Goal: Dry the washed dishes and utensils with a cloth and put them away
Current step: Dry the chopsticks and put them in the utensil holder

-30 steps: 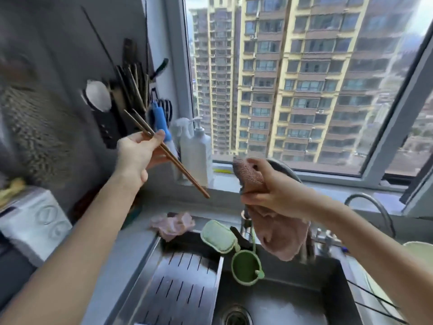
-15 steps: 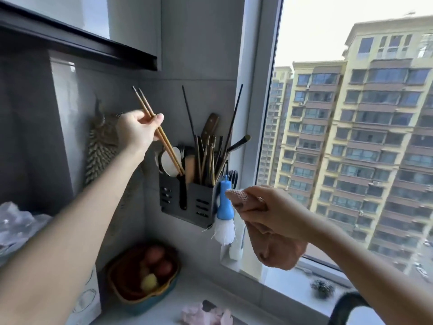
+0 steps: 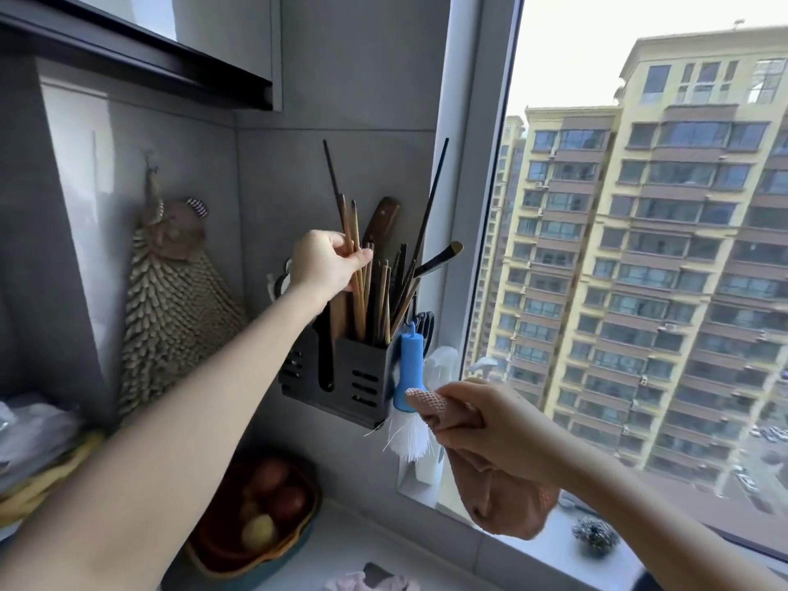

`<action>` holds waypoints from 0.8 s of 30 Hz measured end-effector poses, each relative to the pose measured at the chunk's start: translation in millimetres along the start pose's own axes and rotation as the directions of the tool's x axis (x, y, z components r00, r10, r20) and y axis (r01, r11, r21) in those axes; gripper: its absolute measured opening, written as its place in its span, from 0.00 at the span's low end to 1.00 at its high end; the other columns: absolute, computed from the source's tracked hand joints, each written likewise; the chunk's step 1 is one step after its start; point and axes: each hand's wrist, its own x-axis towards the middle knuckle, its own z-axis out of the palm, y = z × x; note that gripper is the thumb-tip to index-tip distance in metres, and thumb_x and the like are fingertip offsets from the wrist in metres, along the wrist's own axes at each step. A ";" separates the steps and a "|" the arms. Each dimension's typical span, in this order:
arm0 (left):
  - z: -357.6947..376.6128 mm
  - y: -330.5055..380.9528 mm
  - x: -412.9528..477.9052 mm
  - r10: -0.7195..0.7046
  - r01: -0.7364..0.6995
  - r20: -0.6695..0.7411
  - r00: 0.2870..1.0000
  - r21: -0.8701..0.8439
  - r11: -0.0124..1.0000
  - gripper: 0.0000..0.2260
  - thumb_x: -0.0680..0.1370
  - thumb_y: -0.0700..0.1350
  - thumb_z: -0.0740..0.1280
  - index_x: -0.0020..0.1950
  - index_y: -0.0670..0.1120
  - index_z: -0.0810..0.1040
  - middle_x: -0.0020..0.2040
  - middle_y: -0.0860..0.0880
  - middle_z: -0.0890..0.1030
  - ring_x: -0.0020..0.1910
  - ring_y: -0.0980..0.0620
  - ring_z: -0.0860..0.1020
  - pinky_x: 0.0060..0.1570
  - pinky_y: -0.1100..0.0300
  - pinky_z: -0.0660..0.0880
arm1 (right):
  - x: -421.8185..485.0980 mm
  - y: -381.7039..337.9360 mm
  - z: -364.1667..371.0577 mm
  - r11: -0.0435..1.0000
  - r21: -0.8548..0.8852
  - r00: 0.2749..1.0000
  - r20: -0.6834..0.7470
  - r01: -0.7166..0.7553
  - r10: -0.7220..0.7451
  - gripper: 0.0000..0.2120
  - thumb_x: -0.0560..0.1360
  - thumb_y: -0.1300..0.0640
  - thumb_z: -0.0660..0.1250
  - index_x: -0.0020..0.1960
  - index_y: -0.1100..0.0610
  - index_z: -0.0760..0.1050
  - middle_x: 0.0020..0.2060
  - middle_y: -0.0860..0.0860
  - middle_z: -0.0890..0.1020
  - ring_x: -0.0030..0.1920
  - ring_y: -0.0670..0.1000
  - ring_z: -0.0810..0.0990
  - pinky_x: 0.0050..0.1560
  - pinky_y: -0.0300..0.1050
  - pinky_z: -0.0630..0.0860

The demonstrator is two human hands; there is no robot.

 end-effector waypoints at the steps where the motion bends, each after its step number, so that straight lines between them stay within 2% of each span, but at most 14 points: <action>1: 4.2 -6.1 0.5 -0.031 0.031 -0.001 1.000 0.036 0.999 0.08 0.72 0.45 0.74 0.41 0.40 0.81 0.39 0.42 0.83 0.38 0.42 0.83 0.39 0.47 0.81 | -1.7 2.1 0.5 1.000 0.000 1.000 -0.002 -0.003 0.003 0.11 0.73 0.56 0.70 0.55 0.52 0.77 0.48 0.46 0.78 0.47 0.46 0.76 0.48 0.38 0.72; 4: 15.2 -21.1 -2.3 -0.069 0.065 0.015 0.997 0.191 0.979 0.11 0.72 0.46 0.74 0.42 0.38 0.80 0.38 0.40 0.83 0.37 0.41 0.83 0.41 0.47 0.81 | -10.2 6.7 1.2 1.000 0.007 1.000 -0.006 -0.013 0.013 0.10 0.73 0.56 0.70 0.55 0.50 0.77 0.48 0.44 0.77 0.46 0.42 0.75 0.44 0.32 0.70; 7: 25.1 -34.4 -19.0 -0.125 0.102 0.076 0.989 0.255 0.962 0.10 0.73 0.44 0.73 0.38 0.37 0.79 0.38 0.37 0.83 0.40 0.38 0.83 0.43 0.46 0.81 | -22.1 8.8 0.5 1.000 0.011 1.000 -0.004 -0.029 0.029 0.11 0.73 0.55 0.70 0.55 0.48 0.76 0.49 0.44 0.76 0.47 0.43 0.76 0.48 0.36 0.73; 9: 25.7 -37.6 -24.7 -0.132 0.118 0.057 0.990 0.205 0.972 0.11 0.73 0.44 0.73 0.37 0.37 0.79 0.37 0.38 0.83 0.38 0.39 0.83 0.43 0.46 0.81 | -31.6 7.7 -1.5 0.999 0.002 0.999 -0.008 -0.048 0.048 0.11 0.74 0.53 0.69 0.56 0.48 0.76 0.50 0.44 0.76 0.47 0.43 0.76 0.50 0.38 0.74; 11: 21.3 -34.4 -26.3 -0.211 0.208 0.074 0.975 0.055 0.977 0.11 0.71 0.43 0.74 0.45 0.36 0.80 0.40 0.40 0.83 0.38 0.41 0.83 0.45 0.47 0.81 | -41.7 7.4 -3.4 0.997 0.000 0.997 -0.012 -0.075 0.075 0.12 0.74 0.53 0.69 0.56 0.48 0.76 0.49 0.43 0.77 0.48 0.44 0.76 0.50 0.37 0.73; 13: 15.4 -28.0 -28.9 -0.229 0.235 0.086 0.970 -0.068 0.970 0.12 0.71 0.40 0.75 0.52 0.38 0.78 0.43 0.43 0.82 0.41 0.44 0.82 0.46 0.50 0.81 | -53.0 7.6 -6.7 0.995 0.017 0.994 -0.032 -0.099 0.100 0.13 0.74 0.53 0.70 0.57 0.46 0.75 0.49 0.41 0.77 0.48 0.44 0.77 0.49 0.38 0.75; 16: 3.7 -15.6 -41.6 -0.171 0.169 -0.006 0.985 -0.119 0.978 0.13 0.73 0.39 0.73 0.56 0.38 0.78 0.41 0.47 0.79 0.38 0.51 0.80 0.44 0.55 0.81 | -76.5 3.5 -13.7 0.984 0.060 0.983 -0.073 -0.167 0.171 0.21 0.74 0.51 0.70 0.61 0.35 0.66 0.50 0.38 0.76 0.48 0.42 0.78 0.46 0.36 0.75; 18: -3.4 -6.6 -54.0 -0.102 0.094 -0.075 0.992 -0.101 0.990 0.11 0.74 0.38 0.71 0.55 0.38 0.79 0.39 0.47 0.79 0.32 0.56 0.79 0.43 0.53 0.81 | -97.5 -2.0 -19.9 0.978 0.098 0.973 -0.120 -0.186 0.197 0.23 0.73 0.51 0.70 0.56 0.30 0.61 0.52 0.40 0.77 0.47 0.42 0.78 0.47 0.38 0.76; 19: -5.2 0.6 -63.8 -0.046 0.039 -0.100 0.994 -0.071 0.997 0.10 0.74 0.39 0.70 0.54 0.39 0.79 0.39 0.47 0.80 0.30 0.57 0.79 0.43 0.50 0.81 | -111.1 -5.2 -23.5 0.976 0.102 0.967 -0.149 -0.193 0.207 0.22 0.73 0.51 0.70 0.54 0.30 0.62 0.52 0.41 0.79 0.47 0.42 0.79 0.48 0.39 0.77; 21: -2.6 20.6 -92.9 0.084 -0.087 -0.098 0.992 -0.027 0.996 0.07 0.75 0.41 0.68 0.52 0.42 0.80 0.40 0.45 0.81 0.35 0.53 0.81 0.44 0.46 0.81 | -145.0 -10.2 -29.1 0.968 0.148 0.952 -0.202 -0.203 0.231 0.20 0.72 0.51 0.71 0.52 0.31 0.66 0.50 0.40 0.81 0.46 0.41 0.80 0.49 0.41 0.77; 22: 2.0 33.6 -112.2 0.141 -0.144 -0.066 0.988 -0.036 0.989 0.06 0.76 0.42 0.67 0.51 0.44 0.80 0.41 0.45 0.81 0.38 0.49 0.81 0.44 0.45 0.80 | -165.4 -11.9 -31.7 0.959 0.195 0.942 -0.225 -0.206 0.248 0.19 0.72 0.51 0.72 0.53 0.31 0.68 0.49 0.41 0.81 0.46 0.40 0.80 0.50 0.41 0.77; 24: 17.4 60.6 -159.0 0.215 -0.208 0.048 0.975 -0.121 0.971 0.04 0.76 0.43 0.66 0.49 0.47 0.79 0.40 0.47 0.81 0.39 0.47 0.81 0.42 0.45 0.80 | -212.9 -13.4 -37.6 0.939 0.278 0.917 -0.283 -0.201 0.280 0.19 0.72 0.52 0.73 0.54 0.32 0.72 0.48 0.39 0.82 0.48 0.39 0.80 0.51 0.36 0.75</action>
